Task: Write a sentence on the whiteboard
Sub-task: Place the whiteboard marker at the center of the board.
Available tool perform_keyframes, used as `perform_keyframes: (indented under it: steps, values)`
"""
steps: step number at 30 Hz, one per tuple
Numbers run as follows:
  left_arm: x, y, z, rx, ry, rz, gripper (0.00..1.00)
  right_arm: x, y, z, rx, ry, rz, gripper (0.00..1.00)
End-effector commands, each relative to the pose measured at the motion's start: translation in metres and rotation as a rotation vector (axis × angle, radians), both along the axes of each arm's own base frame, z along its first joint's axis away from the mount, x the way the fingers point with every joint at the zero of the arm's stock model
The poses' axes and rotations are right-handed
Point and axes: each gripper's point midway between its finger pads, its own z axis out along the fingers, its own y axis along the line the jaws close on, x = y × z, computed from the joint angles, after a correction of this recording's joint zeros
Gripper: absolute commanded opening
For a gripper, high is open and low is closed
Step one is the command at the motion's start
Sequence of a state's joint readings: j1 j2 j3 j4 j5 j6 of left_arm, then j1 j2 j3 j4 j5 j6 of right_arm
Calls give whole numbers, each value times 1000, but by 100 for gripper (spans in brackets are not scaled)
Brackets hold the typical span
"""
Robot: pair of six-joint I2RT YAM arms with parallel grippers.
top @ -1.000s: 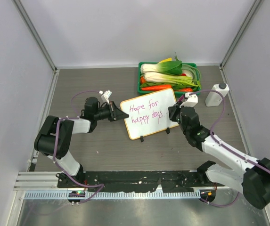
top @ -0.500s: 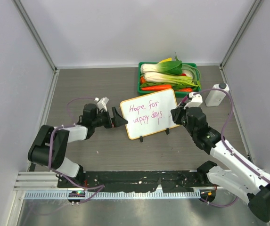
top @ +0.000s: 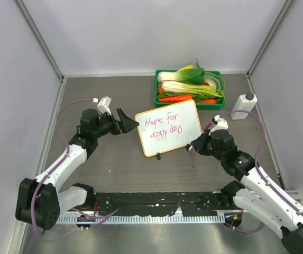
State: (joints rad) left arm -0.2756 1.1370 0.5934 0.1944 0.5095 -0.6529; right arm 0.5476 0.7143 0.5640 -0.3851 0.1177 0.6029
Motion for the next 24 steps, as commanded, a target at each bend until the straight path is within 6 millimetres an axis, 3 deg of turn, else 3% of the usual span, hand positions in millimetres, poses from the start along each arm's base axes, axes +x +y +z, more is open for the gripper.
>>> perform_keyframes:
  steps: [1, 6, 14, 16, 17, 21, 24]
  values:
    - [-2, 3, 45, -27, -8, 37, 100, -24, 2, -22, 80, 129, -19, 1]
    - [-7, 8, 80, -72, -62, 76, 100, -46, 0, -60, 98, 274, -43, 4]
    - [-14, 16, 102, -79, -89, 120, 100, -63, 5, -81, 141, 367, -33, 19]
    - [-14, 16, 105, -78, -90, 121, 100, -63, 6, -83, 147, 373, -34, 26]
    - [-14, 16, 106, -77, -89, 121, 100, -64, 7, -82, 152, 377, -29, 36]
    - [-15, 18, 105, -58, -79, 128, 100, -56, 11, -69, 150, 357, -16, 60]
    - [-15, 20, 108, -57, -88, 135, 100, -50, 12, -57, 141, 324, -7, 73]
